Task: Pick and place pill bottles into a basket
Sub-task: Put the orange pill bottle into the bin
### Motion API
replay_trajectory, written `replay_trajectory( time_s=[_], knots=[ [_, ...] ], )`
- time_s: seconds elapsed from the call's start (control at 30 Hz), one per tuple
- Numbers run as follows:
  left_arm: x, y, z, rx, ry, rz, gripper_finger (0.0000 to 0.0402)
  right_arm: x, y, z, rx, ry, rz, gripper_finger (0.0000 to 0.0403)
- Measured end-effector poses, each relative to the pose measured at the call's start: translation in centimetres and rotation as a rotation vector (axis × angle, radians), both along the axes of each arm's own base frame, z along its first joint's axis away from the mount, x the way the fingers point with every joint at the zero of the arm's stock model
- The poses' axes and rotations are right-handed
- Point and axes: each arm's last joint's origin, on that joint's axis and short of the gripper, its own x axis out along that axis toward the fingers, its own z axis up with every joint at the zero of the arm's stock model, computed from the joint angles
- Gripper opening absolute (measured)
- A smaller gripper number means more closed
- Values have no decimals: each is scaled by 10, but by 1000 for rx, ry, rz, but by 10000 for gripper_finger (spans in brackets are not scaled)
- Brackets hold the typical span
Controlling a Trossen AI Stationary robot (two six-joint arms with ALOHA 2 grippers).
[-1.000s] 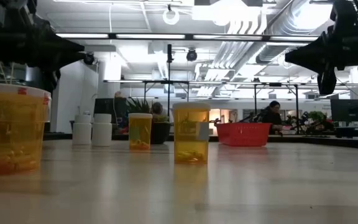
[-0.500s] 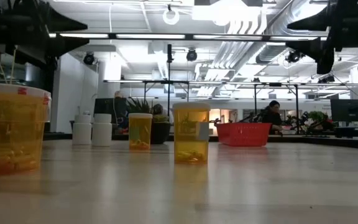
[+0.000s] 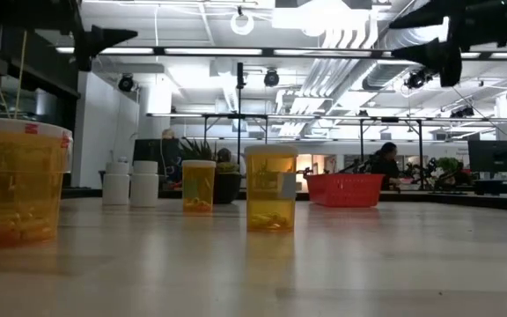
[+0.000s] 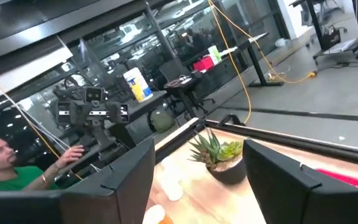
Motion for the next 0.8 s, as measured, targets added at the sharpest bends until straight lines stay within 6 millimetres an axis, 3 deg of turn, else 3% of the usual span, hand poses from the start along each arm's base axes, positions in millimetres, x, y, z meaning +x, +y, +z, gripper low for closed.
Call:
replay_trajectory(
  time_s=[0.23,0.47,0.8],
  knots=[
    [-2,0,18,118,-103,39,293,14,0,29,-78,43,-20,262],
    [-1,0,20,154,-103,53,281,27,1,58,-66,40,3,267],
    [3,0,17,141,-73,46,289,62,10,70,-215,325,211,267]
  ],
)
